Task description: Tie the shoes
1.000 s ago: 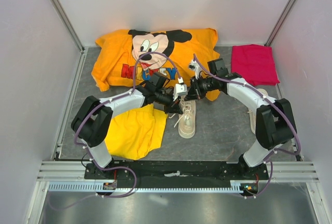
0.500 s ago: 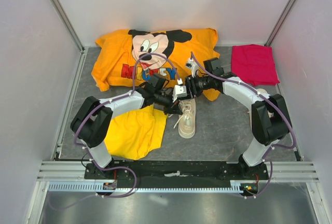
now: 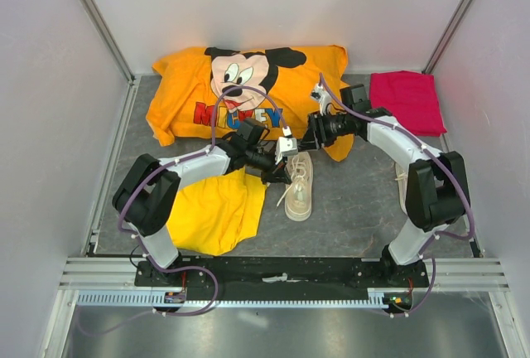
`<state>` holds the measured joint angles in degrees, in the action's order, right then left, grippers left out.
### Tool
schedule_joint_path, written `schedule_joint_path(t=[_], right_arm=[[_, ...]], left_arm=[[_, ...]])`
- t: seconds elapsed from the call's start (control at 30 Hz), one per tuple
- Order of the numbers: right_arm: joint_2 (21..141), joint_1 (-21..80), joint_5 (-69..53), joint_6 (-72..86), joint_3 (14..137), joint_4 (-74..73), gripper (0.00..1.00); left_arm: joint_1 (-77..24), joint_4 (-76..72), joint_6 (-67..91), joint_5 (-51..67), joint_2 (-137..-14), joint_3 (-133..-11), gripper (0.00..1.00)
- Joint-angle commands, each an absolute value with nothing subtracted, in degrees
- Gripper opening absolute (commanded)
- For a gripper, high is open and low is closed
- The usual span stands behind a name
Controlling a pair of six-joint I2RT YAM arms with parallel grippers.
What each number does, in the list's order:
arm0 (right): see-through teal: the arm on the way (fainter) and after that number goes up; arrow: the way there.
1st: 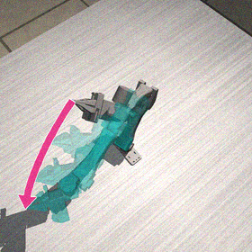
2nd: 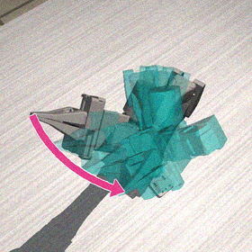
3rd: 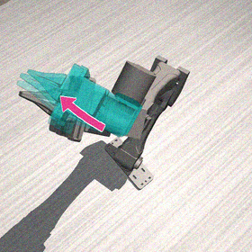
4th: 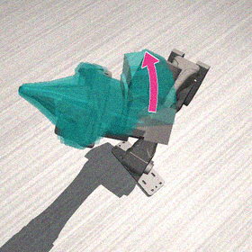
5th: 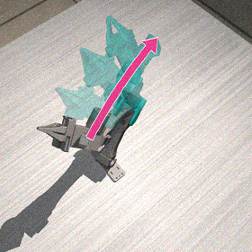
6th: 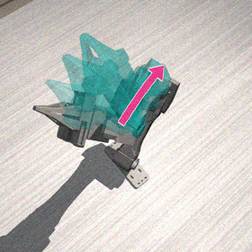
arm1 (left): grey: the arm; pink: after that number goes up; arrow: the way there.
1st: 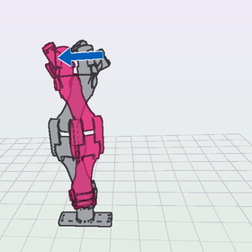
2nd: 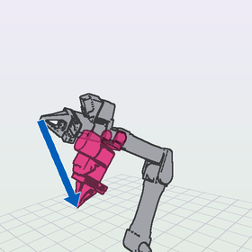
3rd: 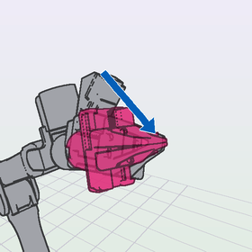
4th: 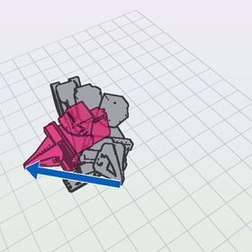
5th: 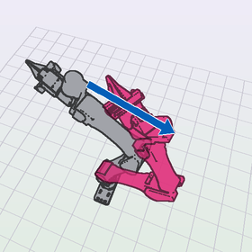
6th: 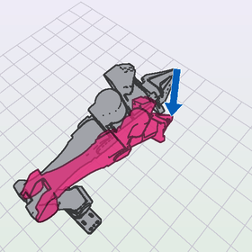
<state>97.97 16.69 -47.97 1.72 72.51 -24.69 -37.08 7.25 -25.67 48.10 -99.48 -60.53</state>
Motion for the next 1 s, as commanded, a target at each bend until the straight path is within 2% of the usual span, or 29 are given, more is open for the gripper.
schedule_joint_path(t=[0.0, 0.1, 0.63, 0.97], right_arm=[[95.2, 15.3, -48.3, -3.7, 72.6, -31.5, 0.51], [95.0, 15.2, -48.9, -3.3, 70.1, -31.0, 0.46], [98.5, 15.4, -51.9, -0.4, 66.7, -28.6, 0.46], [97.9, 15.3, -50.4, -0.8, 65.0, -28.5, 0.43]], left_arm=[[-36.9, 7.1, -27.9, 48.3, -97.4, -61.6, 0.02], [-36.9, 7.8, -28.5, 48.4, -97.5, -62.0, 0.02], [-36.9, 11.6, -29.9, 49.4, -98.5, -65.2, 0.02], [-36.9, 9.4, -28.0, 48.5, -98.4, -64.9, 0.15]])
